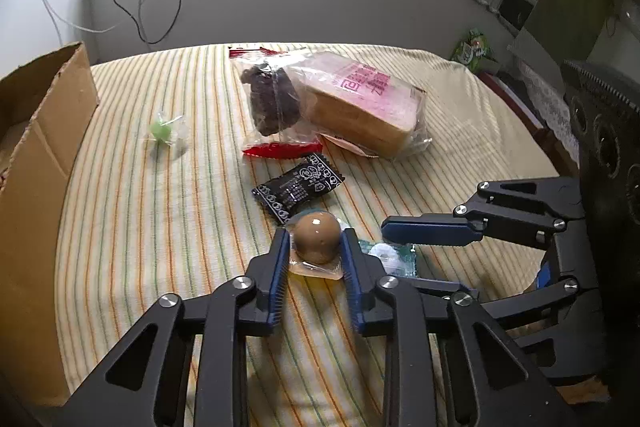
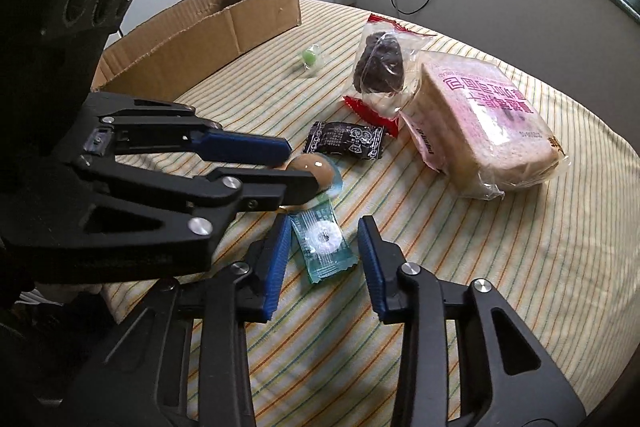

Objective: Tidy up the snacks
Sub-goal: 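Grasp the chocolate egg with the left tool while the right tool grasps the mint packet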

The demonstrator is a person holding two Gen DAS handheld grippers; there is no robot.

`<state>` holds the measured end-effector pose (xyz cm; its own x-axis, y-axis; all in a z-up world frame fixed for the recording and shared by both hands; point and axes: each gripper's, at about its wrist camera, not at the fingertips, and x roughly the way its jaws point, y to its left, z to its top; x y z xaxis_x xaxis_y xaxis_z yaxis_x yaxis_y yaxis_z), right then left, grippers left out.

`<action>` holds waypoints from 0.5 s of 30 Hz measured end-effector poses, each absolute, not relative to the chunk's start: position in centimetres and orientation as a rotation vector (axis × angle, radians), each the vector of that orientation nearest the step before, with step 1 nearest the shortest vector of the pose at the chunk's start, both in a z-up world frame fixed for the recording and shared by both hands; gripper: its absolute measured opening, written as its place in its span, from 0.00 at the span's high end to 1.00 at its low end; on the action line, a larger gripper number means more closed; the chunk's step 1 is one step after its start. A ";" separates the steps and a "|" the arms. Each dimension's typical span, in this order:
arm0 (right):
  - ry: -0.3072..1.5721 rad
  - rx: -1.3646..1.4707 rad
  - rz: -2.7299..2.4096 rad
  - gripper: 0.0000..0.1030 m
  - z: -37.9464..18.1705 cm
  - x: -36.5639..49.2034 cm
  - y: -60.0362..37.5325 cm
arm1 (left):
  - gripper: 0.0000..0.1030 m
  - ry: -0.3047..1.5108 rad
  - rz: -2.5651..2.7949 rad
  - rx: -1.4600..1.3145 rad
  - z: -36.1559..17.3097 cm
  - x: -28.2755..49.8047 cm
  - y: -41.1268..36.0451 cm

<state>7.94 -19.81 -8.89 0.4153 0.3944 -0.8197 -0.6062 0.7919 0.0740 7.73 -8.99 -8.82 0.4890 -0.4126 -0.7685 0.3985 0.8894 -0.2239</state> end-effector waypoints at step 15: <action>0.942 -0.251 0.614 0.79 -8.5 7.4 -20.4 | 0.79 0.918 -0.474 -0.025 -8.8 7.3 -8.8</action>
<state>7.39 -20.39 -8.47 0.4341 0.3814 -0.8161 -0.5928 0.8031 0.0600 7.31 -8.77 -8.82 0.5121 -0.4043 -0.7578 0.3833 0.8972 -0.2196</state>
